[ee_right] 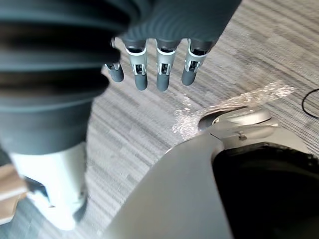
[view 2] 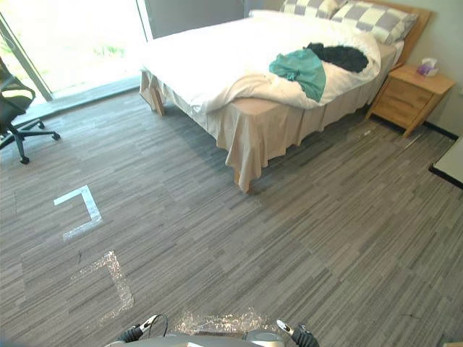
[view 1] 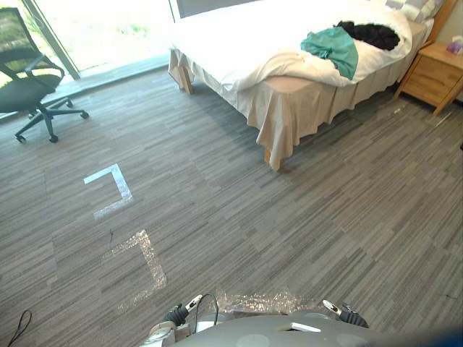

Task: Tidy the bed and pick cloth on bed and put in laundry

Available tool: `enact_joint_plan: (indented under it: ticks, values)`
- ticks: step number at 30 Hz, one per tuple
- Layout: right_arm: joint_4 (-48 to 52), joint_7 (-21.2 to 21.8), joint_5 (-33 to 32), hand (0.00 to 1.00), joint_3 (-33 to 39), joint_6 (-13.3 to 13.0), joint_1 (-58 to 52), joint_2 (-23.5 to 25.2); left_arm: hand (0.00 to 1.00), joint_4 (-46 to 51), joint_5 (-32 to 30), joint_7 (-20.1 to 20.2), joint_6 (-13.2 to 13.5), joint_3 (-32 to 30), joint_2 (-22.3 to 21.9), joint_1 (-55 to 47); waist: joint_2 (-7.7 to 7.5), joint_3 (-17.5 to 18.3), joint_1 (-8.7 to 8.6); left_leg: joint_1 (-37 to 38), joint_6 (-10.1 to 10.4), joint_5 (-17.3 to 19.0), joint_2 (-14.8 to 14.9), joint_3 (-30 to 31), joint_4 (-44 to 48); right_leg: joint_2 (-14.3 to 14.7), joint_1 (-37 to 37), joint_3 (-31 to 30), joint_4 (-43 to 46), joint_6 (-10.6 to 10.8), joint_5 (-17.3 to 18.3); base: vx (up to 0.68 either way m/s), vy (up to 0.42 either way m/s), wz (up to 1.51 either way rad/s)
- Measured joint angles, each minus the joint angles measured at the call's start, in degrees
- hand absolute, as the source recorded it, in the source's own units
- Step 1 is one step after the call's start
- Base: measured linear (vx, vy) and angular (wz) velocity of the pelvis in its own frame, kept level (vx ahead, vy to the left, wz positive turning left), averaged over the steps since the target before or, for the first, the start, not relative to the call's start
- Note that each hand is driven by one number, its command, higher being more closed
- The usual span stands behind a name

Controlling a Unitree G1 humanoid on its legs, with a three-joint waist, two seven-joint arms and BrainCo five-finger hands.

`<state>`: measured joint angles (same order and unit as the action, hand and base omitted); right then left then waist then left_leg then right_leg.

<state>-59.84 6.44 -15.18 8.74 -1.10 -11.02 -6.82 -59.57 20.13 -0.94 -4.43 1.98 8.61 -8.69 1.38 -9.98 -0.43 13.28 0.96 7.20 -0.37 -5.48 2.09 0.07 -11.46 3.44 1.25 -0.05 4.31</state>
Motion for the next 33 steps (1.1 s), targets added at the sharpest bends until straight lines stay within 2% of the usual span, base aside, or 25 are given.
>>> enact_joint_plan:
  ticks: [4,9,11,16,20,24,26,27,28,29,31,32,33]
  values:
    - [-0.3,0.0,-0.1,0.00,0.1,-0.4,0.0,0.1,0.00,-0.2,-0.8,0.7,-0.3,0.1,0.1,0.0,-0.36,-0.2,0.05,1.8,1.0,0.0,0.2,-0.4,-0.3,0.0,-2.5,1.5,-1.8,0.9,-0.3,0.04,-0.030,0.06]
    - [-0.8,0.0,-0.3,0.00,0.1,-0.6,0.6,0.3,0.00,-0.2,-2.8,2.0,-0.5,0.2,0.4,0.1,-0.47,-0.2,0.11,2.1,1.1,0.0,0.5,-0.4,-1.6,0.4,-2.8,2.1,-2.8,1.1,-0.4,-0.01,-0.040,0.07]
    - [-0.8,0.0,-0.3,0.00,0.1,-0.6,1.1,0.3,0.00,-0.2,-2.9,2.4,-1.7,0.2,0.6,0.4,-0.52,-0.2,0.14,2.5,1.1,0.0,0.7,-0.5,-1.9,0.6,-3.0,2.1,-2.8,1.4,-0.4,-0.04,-0.039,-0.03]
    - [-0.8,0.0,-0.4,0.00,0.2,-0.6,1.2,0.4,0.00,-0.2,-3.6,3.0,-2.8,0.3,0.7,0.7,-0.63,-0.4,0.16,2.7,1.3,0.1,1.3,-1.8,-2.1,1.1,-3.0,2.0,-2.8,1.8,-0.4,-0.09,-0.046,-0.08]
    - [-0.8,-0.1,-0.7,0.00,0.2,-0.6,1.2,0.4,0.00,-0.1,-3.9,3.1,-3.4,0.3,0.7,0.8,-0.86,-0.6,0.14,2.6,1.3,0.1,1.5,-2.1,-2.2,1.3,-3.0,1.9,-3.4,1.1,-0.9,-0.07,-0.034,-0.04]
    - [-0.7,-0.3,-1.5,0.00,0.2,-0.6,1.0,0.4,0.00,-0.1,-3.9,3.1,-3.7,0.3,0.7,0.8,-0.97,-0.6,0.15,2.1,1.0,-0.1,1.6,-3.3,-3.0,1.8,-2.6,0.7,-5.2,-0.7,-2.1,-0.07,-0.031,-0.15]
    - [-0.6,-0.7,-1.6,0.00,0.2,-0.6,1.2,0.4,0.00,-0.2,-4.0,3.3,-3.8,0.7,0.9,1.0,-1.03,-0.5,-0.07,0.3,1.0,0.0,1.8,-3.7,-2.7,1.9,0.9,0.2,-1.9,-1.1,-0.3,-0.06,-0.044,-0.20]
    - [-0.4,-1.1,-2.1,0.00,0.3,-0.6,1.6,0.5,0.00,-0.2,-4.0,3.4,-4.0,1.4,1.3,1.3,-0.95,-0.7,-0.09,-0.9,1.0,0.0,1.9,-4.2,-1.9,1.6,5.3,0.2,4.8,-0.7,2.7,-0.02,-0.033,-0.09]
    - [-0.2,-1.6,-2.8,0.00,0.3,-0.6,1.8,0.9,0.00,-0.2,-4.0,3.4,-4.2,1.4,1.7,1.8,-1.65,-1.6,-0.13,-1.3,0.5,0.0,1.6,-4.7,-1.2,0.9,8.3,0.2,10.7,0.5,5.1,-0.01,-0.036,-0.16]
    - [0.0,-2.2,-4.0,0.00,0.5,-0.6,1.7,1.3,0.00,-0.2,-4.0,3.4,-4.2,1.5,2.1,2.5,-2.25,-2.7,0.00,-1.3,-0.2,-0.2,1.4,-5.1,-0.5,0.1,11.6,0.6,18.4,2.8,7.0,-0.02,-0.033,-0.21]
    - [0.4,-2.8,-4.9,0.00,0.7,-0.6,2.4,2.2,0.00,-0.3,-4.0,3.4,-4.2,2.5,3.3,3.0,-3.70,-4.2,0.04,-0.4,-0.6,0.0,1.3,-6.6,0.1,-1.1,16.3,1.4,29.0,4.7,7.6,-0.02,-0.044,-0.29]
    - [0.5,-3.0,-5.5,0.00,1.1,-0.6,2.7,2.3,0.00,-0.3,-4.0,3.4,-4.2,2.6,3.9,3.1,-3.66,-6.0,0.03,1.2,-1.0,0.3,1.6,-7.3,0.1,-2.3,18.0,3.3,34.4,6.1,8.3,-0.03,-0.034,-0.25]
    - [0.5,-3.0,-5.8,0.00,1.6,-0.6,2.8,2.6,0.00,-0.5,-4.0,3.3,-4.2,2.6,4.0,3.1,-4.01,-6.1,-0.15,1.8,-1.0,0.5,1.6,-7.5,0.1,-3.2,18.6,4.3,36.4,5.1,9.5,-0.03,-0.019,-0.31]
